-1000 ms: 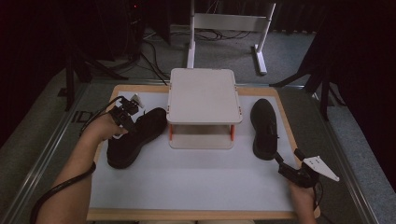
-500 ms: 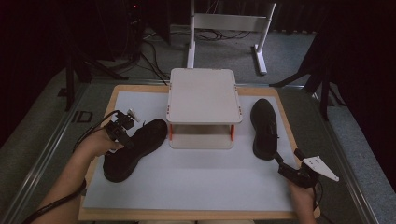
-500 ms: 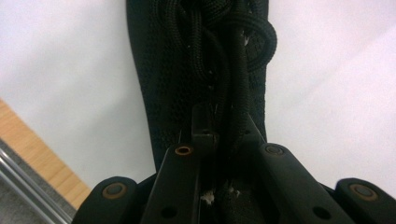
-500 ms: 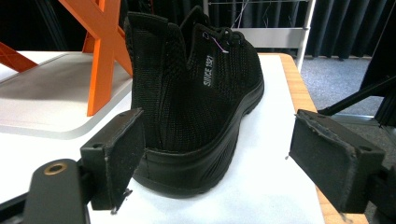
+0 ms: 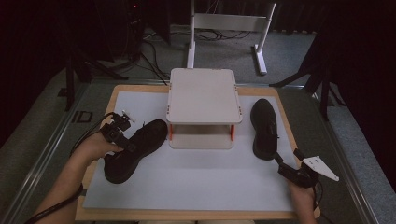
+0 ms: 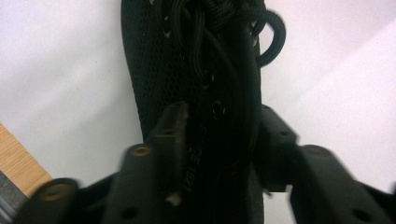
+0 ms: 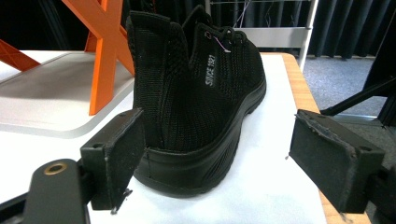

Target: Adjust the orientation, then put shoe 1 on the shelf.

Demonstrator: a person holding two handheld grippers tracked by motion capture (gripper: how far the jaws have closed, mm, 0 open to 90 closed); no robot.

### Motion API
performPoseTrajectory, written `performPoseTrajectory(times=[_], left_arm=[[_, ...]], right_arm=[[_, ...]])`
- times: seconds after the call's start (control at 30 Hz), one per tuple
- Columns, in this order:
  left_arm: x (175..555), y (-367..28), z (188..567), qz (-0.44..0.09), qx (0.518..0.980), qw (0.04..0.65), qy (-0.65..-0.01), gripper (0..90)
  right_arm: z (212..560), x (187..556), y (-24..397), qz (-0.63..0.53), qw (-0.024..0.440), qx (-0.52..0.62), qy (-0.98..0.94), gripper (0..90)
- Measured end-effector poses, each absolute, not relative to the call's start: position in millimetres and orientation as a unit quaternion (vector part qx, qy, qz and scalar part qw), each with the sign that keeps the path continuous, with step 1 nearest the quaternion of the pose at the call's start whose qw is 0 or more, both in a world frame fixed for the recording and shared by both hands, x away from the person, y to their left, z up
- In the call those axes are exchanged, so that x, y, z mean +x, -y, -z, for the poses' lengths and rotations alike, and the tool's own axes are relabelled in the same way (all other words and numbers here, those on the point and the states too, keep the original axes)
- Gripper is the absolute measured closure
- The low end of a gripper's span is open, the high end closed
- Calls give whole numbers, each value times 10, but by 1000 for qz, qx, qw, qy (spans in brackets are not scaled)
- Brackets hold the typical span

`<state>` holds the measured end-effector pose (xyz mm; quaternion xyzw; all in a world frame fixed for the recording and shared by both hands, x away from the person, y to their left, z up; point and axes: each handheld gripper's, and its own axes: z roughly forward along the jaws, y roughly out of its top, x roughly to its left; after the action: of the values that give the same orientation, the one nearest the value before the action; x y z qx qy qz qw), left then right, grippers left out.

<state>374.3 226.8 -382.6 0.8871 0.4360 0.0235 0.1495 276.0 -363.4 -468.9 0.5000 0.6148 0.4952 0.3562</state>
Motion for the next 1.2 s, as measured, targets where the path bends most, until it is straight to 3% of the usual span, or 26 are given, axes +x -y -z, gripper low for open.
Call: performPoseTrajectory(times=[0.23, 1.2], left_arm=[[3641, -2349, 3827, -28, 882, 161, -443, 421], [2900, -2825, 3911, -67, 842, 294, -448, 382]], right_arm=[[4691, 2762, 3629, -492, 358, 499, -616, 177], [4692, 2766, 3620, -489, 358, 500, -618, 177]])
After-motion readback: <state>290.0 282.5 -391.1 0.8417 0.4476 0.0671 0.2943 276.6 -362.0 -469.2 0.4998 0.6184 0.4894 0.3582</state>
